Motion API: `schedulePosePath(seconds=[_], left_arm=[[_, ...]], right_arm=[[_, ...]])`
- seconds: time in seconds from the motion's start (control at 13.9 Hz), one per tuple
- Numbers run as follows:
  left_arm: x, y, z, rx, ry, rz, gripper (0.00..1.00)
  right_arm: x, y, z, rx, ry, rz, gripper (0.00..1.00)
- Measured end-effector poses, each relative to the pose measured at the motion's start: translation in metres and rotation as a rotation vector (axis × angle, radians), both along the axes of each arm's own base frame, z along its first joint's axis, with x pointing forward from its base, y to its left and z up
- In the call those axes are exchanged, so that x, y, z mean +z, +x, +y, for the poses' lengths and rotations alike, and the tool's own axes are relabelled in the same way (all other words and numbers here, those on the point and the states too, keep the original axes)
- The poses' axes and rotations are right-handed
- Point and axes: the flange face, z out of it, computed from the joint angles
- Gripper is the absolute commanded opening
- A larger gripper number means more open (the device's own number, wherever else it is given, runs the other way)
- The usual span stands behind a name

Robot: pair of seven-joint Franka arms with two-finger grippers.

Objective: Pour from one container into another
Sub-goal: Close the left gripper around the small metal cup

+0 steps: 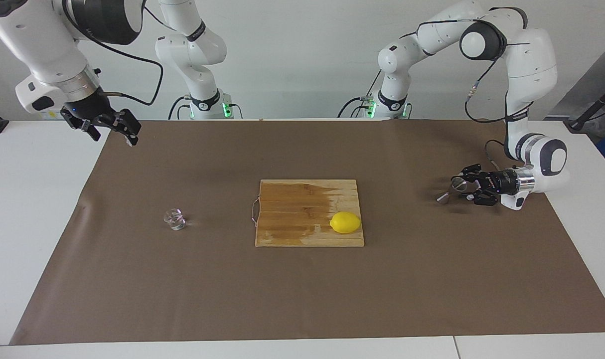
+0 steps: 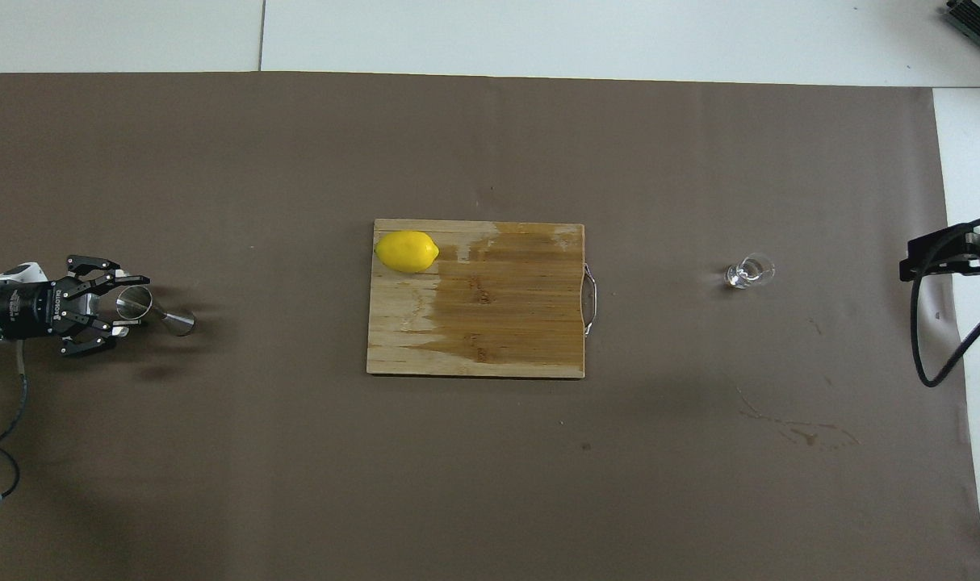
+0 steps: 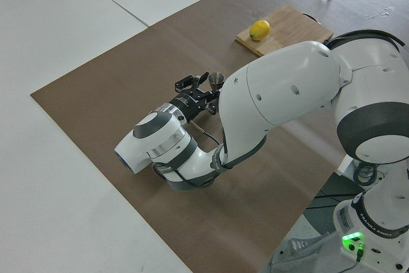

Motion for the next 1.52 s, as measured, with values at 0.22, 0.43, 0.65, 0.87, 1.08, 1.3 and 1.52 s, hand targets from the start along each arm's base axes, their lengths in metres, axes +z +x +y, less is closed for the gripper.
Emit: schedulePosePath(seconds=[0.22, 0.43, 0.65, 0.87, 1.08, 1.3, 1.52], left_arm=[[0.0005, 0.0006, -0.0018, -0.003, -0.004, -0.002, 0.54], [0.0013, 0.0016, -0.0046, -0.008, -0.010, -0.004, 0.52], [0.0016, 0.0022, -0.0063, -0.010, -0.012, -0.005, 0.65], [0.0016, 0.0016, -0.0047, -0.008, -0.012, -0.005, 0.55], [0.0021, 0.0018, -0.0054, -0.010, -0.014, -0.006, 0.47], [0.0023, 0.0021, -0.0064, -0.012, -0.015, -0.006, 0.44], [0.0028, 0.0020, -0.0069, -0.015, -0.018, -0.007, 0.43]], right_arm=[[0.0000, -0.0001, 0.0000, 0.000, 0.000, 0.000, 1.00], [0.0000, -0.0001, 0.0000, 0.000, 0.000, 0.000, 1.00], [-0.0001, -0.0001, 0.0000, 0.000, 0.000, 0.000, 1.00], [-0.0001, -0.0002, 0.0000, 0.000, 0.000, 0.000, 1.00], [0.0004, -0.0004, 0.0000, 0.000, 0.000, -0.001, 1.00], [0.0005, -0.0005, 0.0000, 0.000, 0.000, -0.001, 1.00], [0.0004, -0.0007, 0.0000, 0.000, 0.000, 0.000, 1.00]])
